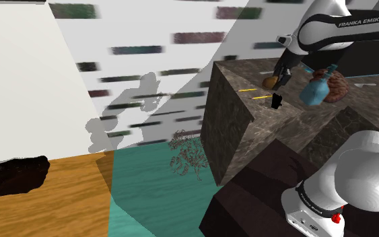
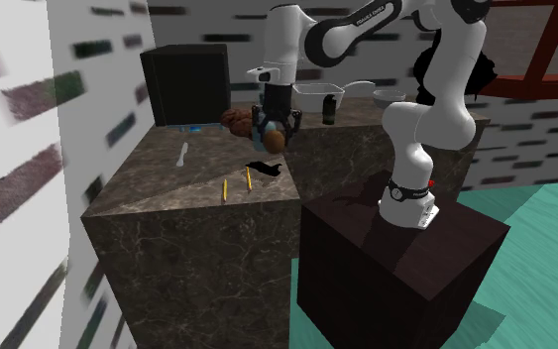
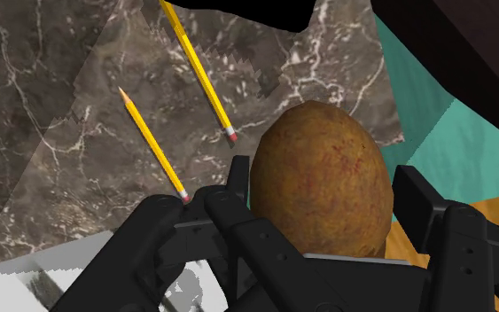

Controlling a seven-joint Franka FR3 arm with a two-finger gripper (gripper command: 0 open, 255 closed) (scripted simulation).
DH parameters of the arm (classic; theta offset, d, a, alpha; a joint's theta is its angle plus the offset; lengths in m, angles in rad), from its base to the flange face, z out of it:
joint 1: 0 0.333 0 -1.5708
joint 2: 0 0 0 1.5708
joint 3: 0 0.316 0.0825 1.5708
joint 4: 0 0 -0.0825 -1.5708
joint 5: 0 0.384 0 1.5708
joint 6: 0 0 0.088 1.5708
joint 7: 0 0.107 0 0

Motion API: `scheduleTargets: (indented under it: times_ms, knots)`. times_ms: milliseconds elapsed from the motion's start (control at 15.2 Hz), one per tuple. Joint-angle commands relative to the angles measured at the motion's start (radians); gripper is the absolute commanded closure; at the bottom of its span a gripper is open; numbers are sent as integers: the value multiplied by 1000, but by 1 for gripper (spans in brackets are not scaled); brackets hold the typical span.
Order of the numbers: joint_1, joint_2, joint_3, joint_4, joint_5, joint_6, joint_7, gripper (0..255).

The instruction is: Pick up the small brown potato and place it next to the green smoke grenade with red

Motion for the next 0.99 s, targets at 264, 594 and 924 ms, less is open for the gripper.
scheduleTargets:
  times_ms: [264, 594, 924]
  knots:
    - [-1, -24, 22, 65, 4, -88, 5, 255]
    - [1, -37, 38, 122, 9, -158, 8, 255]
    - [4, -43, 53, 183, 16, -225, 10, 255]
